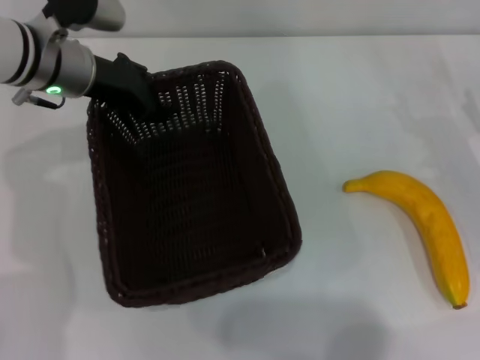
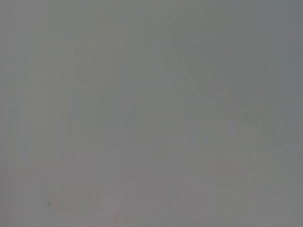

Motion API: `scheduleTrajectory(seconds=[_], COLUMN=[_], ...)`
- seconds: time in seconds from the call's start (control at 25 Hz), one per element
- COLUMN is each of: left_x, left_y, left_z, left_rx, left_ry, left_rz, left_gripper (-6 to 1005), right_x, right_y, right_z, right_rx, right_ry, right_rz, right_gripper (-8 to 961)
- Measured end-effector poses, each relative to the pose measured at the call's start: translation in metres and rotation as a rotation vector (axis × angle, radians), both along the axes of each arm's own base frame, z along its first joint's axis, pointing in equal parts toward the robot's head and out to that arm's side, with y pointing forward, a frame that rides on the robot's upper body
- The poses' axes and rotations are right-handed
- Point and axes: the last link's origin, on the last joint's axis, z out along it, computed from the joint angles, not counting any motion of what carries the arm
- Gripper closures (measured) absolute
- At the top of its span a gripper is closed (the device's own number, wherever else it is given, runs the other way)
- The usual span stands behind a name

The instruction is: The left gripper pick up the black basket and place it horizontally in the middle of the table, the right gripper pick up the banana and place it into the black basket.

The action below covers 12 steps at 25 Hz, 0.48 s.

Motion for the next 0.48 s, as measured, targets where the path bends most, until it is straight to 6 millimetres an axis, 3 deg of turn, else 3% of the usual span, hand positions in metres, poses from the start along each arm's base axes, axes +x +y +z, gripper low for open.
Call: scheduleTrajectory(seconds=[0.32, 0.48], left_x=[0.004, 0.005], left_y=[0.001, -0.003], left_z=[0.012, 0.011], left_rx=[-0.005, -0.033], left_ry=[-0.073, -0.096], left_rz=[0.135, 0.171], left_gripper=[490, 589], right_x=[-0.002, -0.002], right_y=[0.003, 0.003], right_z=[0.001, 0.002], right_rx=[0.002, 0.003], right_ry=[-0.003, -0.003], right_rz=[0.003, 0.003], right_gripper=[90, 90])
